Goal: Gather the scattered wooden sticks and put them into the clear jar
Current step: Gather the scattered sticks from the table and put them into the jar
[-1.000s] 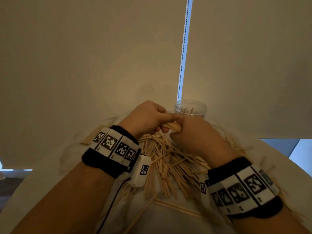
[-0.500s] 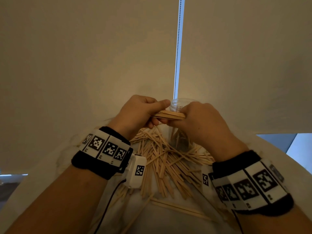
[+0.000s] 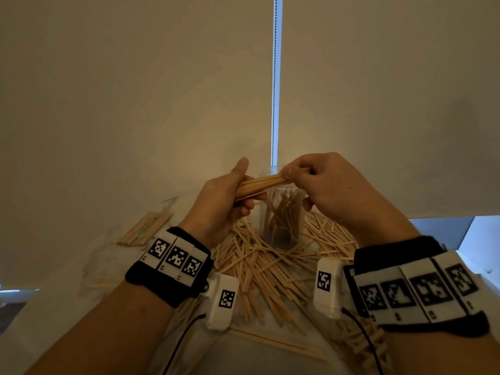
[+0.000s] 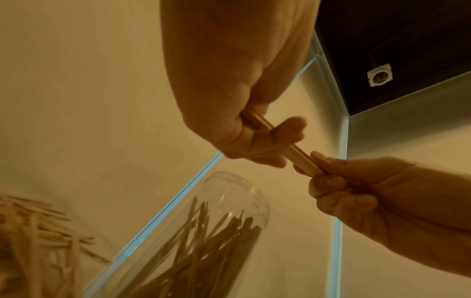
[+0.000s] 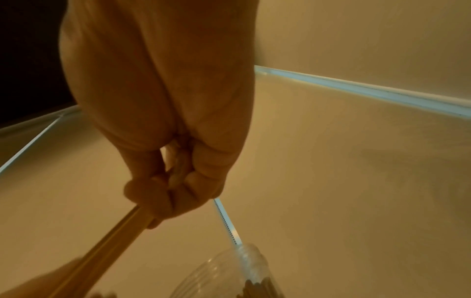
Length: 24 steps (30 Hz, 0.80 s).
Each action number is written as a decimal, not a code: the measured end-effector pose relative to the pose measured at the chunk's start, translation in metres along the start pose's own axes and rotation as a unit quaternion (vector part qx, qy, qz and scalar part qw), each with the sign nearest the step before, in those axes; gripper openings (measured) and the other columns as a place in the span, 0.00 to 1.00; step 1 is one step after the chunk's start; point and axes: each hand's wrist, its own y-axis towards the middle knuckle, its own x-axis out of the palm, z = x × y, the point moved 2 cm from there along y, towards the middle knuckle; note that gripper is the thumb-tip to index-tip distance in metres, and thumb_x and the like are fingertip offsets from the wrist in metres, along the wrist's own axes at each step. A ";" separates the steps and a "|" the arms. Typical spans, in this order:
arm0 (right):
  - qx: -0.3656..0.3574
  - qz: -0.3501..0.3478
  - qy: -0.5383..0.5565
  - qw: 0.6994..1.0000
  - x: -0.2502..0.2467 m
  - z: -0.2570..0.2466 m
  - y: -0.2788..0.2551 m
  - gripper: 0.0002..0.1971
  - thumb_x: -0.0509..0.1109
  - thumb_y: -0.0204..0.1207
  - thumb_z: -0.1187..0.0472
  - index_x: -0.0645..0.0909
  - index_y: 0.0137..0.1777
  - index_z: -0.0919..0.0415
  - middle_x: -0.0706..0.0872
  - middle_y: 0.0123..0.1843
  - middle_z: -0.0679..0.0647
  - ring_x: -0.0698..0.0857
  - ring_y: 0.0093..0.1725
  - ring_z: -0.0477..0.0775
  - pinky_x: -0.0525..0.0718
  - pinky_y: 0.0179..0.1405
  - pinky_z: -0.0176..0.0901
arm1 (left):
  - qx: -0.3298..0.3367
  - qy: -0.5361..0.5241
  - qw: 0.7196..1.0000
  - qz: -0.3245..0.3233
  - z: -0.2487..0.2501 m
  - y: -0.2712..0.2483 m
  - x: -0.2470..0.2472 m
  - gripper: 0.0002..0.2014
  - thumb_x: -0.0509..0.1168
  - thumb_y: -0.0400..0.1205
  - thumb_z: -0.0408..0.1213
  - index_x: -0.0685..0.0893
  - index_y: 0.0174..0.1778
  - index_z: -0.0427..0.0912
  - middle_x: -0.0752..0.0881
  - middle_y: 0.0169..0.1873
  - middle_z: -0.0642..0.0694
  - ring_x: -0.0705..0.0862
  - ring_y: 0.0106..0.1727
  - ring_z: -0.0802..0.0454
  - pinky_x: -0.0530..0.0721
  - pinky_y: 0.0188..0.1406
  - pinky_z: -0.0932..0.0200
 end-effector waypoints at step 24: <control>0.003 -0.043 -0.493 0.869 0.013 0.025 0.104 0.11 0.77 0.74 0.53 0.81 0.39 0.57 0.78 0.31 0.49 0.80 0.33 0.53 0.80 0.36 0.45 | 0.035 0.251 0.961 -0.109 -0.026 0.066 0.029 0.47 0.82 0.71 0.27 0.61 0.80 0.41 0.83 0.50 0.56 0.84 0.46 0.67 0.82 0.34 0.77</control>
